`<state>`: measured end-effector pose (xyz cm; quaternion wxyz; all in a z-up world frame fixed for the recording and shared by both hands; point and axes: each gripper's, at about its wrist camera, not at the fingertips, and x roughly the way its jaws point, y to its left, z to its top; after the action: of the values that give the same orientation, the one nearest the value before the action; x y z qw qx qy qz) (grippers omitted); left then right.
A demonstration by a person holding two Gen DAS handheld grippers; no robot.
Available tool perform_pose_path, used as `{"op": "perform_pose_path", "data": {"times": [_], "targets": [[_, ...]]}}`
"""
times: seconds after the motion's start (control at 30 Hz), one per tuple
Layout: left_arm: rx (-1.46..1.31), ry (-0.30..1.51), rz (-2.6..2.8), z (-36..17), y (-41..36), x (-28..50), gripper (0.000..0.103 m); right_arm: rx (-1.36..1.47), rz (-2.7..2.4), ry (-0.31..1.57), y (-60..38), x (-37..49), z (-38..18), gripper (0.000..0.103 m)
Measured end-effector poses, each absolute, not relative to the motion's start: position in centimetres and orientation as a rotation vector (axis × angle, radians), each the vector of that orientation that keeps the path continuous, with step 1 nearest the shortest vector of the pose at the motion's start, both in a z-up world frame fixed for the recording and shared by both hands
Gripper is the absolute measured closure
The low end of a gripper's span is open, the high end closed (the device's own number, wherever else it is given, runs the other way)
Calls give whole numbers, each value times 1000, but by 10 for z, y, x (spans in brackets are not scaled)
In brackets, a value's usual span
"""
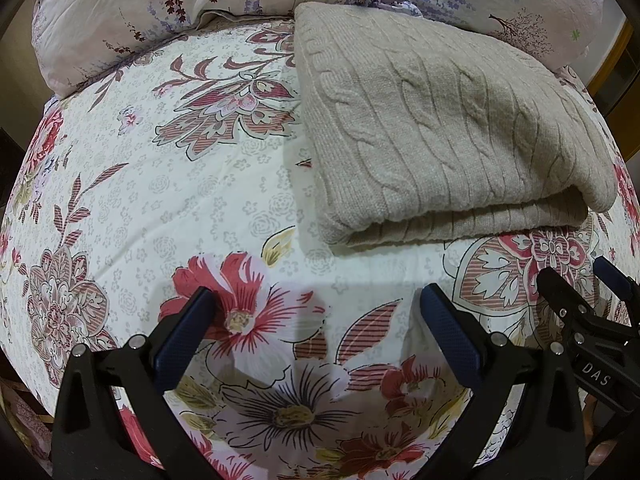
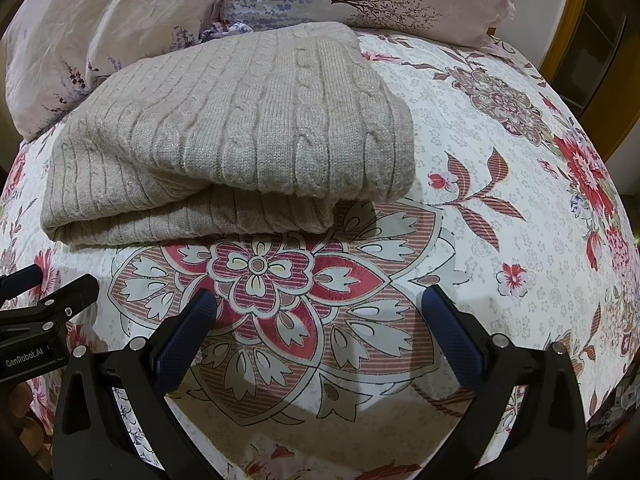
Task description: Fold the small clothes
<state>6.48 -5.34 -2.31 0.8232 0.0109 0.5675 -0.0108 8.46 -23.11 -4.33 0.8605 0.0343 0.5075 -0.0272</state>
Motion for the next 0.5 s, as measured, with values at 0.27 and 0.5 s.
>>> {"op": "perform_pose_path", "data": {"times": [0.27, 0.5], "targets": [[23, 1208, -23, -22, -53, 65, 2, 72, -57, 1064, -231, 84, -43, 1], [25, 1200, -24, -23, -53, 67, 2, 71, -56, 1064, -231, 84, -43, 1]]}}
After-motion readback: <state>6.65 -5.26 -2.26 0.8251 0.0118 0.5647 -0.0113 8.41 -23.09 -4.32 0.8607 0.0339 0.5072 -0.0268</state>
